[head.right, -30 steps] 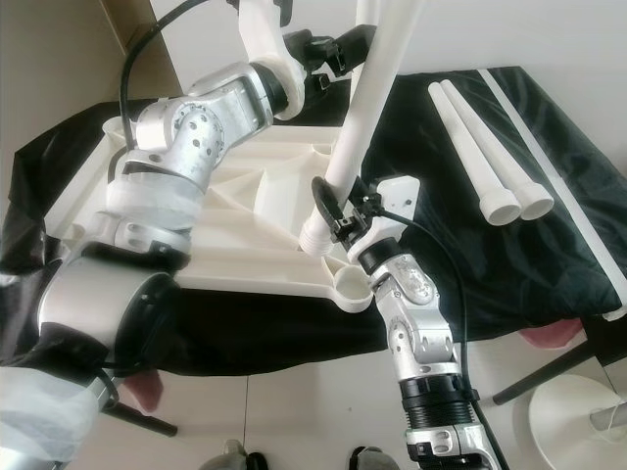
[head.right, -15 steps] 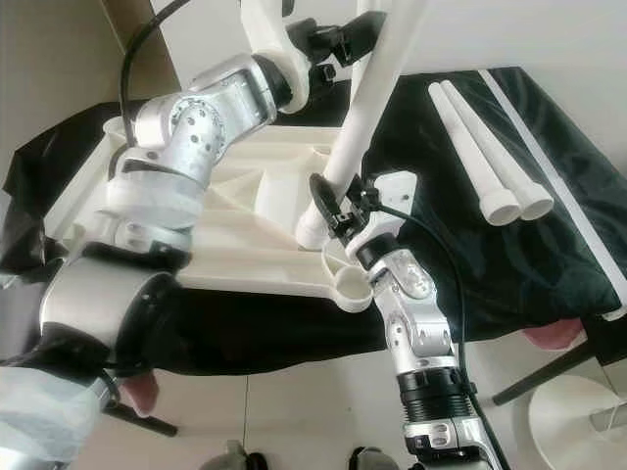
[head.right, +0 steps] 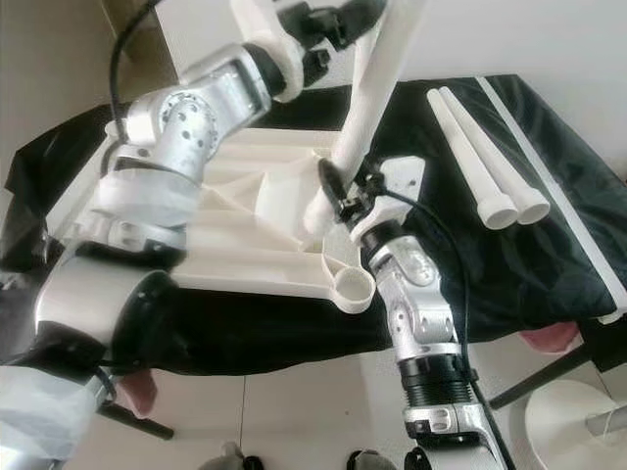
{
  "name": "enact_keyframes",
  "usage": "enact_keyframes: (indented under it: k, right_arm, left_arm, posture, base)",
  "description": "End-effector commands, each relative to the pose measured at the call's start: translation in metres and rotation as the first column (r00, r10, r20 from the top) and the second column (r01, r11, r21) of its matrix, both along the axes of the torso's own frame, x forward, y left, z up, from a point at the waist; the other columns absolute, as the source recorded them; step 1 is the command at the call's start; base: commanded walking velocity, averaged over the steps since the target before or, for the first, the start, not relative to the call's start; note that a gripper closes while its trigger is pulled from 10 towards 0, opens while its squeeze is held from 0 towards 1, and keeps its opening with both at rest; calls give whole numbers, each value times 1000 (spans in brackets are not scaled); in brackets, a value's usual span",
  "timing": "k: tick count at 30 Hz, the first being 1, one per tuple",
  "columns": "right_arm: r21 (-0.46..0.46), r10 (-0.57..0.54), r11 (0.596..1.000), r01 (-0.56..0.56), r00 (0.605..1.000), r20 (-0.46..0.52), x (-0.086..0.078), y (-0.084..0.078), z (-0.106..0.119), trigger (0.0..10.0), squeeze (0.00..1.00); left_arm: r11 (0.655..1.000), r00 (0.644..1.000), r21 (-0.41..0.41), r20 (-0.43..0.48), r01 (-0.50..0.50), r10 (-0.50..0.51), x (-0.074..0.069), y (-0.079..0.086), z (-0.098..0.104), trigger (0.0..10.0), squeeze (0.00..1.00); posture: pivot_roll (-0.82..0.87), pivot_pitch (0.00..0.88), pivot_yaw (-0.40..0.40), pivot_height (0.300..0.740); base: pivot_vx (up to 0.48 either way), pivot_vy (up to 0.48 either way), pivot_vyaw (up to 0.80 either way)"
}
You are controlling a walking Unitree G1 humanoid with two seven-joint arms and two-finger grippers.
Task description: Building children table
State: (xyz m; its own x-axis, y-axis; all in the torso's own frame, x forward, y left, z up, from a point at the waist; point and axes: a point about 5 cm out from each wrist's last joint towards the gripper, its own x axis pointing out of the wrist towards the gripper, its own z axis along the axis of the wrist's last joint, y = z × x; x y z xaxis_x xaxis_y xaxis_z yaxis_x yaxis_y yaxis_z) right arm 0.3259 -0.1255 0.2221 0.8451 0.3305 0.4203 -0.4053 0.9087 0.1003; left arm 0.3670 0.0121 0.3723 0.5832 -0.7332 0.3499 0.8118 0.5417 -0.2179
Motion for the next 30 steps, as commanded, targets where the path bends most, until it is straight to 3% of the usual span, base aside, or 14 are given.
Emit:
enact_keyframes:
  k: [1, 4, 5, 6, 7, 8, 9, 13, 14, 15, 16, 23, 27, 30]
  right_arm:
    - [2, -24, 1000, 24, 999, 25, 0, -3, 5, 10000, 0]
    - [9, -46, 999, 46, 999, 27, 0, -7, 6, 10000, 0]
    - [19, -57, 998, 57, 998, 26, 0, -9, 6, 5255, 0]
    - [26, -64, 998, 63, 998, 26, -1, -11, 6, 5255, 0]
    - [30, -74, 997, 73, 997, 26, -1, -12, 6, 2902, 0]
    - [30, -74, 997, 73, 997, 26, -1, -12, 6, 2902, 0]
    - [33, -77, 997, 76, 997, 27, -1, -12, 6, 0, 0]
    - [17, -79, 997, 78, 997, 25, -3, -11, 3, 0, 0]
    - [8, -88, 996, 88, 996, 17, -3, -10, 2, 3373, 0]
    - [8, -88, 996, 88, 996, 17, -3, -10, 2, 3373, 0]
    - [-3, -104, 995, 104, 995, 8, -2, -11, 1, 10000, 0]
    - [-44, -135, 990, 135, 991, 0, -2, -10, 0, 10000, 0]
    - [-52, -126, 991, 125, 992, 0, -2, -9, -1, 10000, 0]
    - [-57, -135, 989, 134, 991, -9, -1, -8, -3, 10000, 0]
  left_arm:
    - [985, 982, 37, 77, 168, -170, -7, -2, -5, 10000, 0]
    - [989, 989, 19, 41, 143, -144, -5, 1, -19, 10000, 0]
    - [994, 994, -11, -11, 112, -112, -4, 3, -34, 10000, 0]
    - [996, 995, -31, -49, 89, -90, -3, 4, -45, 10000, 0]
    - [998, 996, -23, -64, 63, -65, -4, 5, -57, 10000, 0]
    - [998, 996, -23, -64, 63, -65, -4, 5, -57, 10000, 0]
    - [999, 996, -5, -76, 46, -46, -6, 4, -68, 10000, 0]
    - [1000, 995, 19, -99, -17, 19, -8, 9, -88, 10000, 0]
    - [1000, 993, 12, -118, -29, 30, -8, 11, -92, 10000, 0]
    - [1000, 993, 12, -118, -29, 30, -8, 11, -92, 10000, 0]
    - [999, 990, 26, -130, -46, 49, -8, 14, -100, 10000, 0]
    - [983, 990, 156, -88, -99, 114, -18, 29, -131, 10000, 0]
    - [983, 989, 153, -92, -104, 119, -20, 31, -133, 10000, 0]
    - [953, 996, 291, -2, -87, 92, -28, 33, -141, 10000, 0]
  posture:
    - [-45, 32, 24, 740]
    - [-51, 36, 34, 740]
    - [-51, 36, 34, 740]
    - [-51, 36, 34, 740]
    - [-54, 41, 38, 740]
    - [-54, 41, 38, 740]
    - [-54, 42, 38, 740]
    - [-56, 48, 39, 740]
    - [-55, 52, 36, 740]
    - [-55, 52, 36, 740]
    - [-56, 53, 36, 740]
    - [-59, 69, 25, 740]
    - [-55, 70, 21, 740]
    - [-50, 74, 12, 740]
  base:
    - [0, 0, 0]
    - [0, 0, 0]
    - [0, 0, 0]
    - [0, 0, 0]
    - [0, 0, 0]
    - [0, 0, 0]
    - [0, 0, 0]
    - [0, 0, 0]
    - [0, 0, 0]
    - [0, 0, 0]
    - [0, 0, 0]
    - [0, 0, 0]
    - [0, 0, 0]
    - [0, 0, 0]
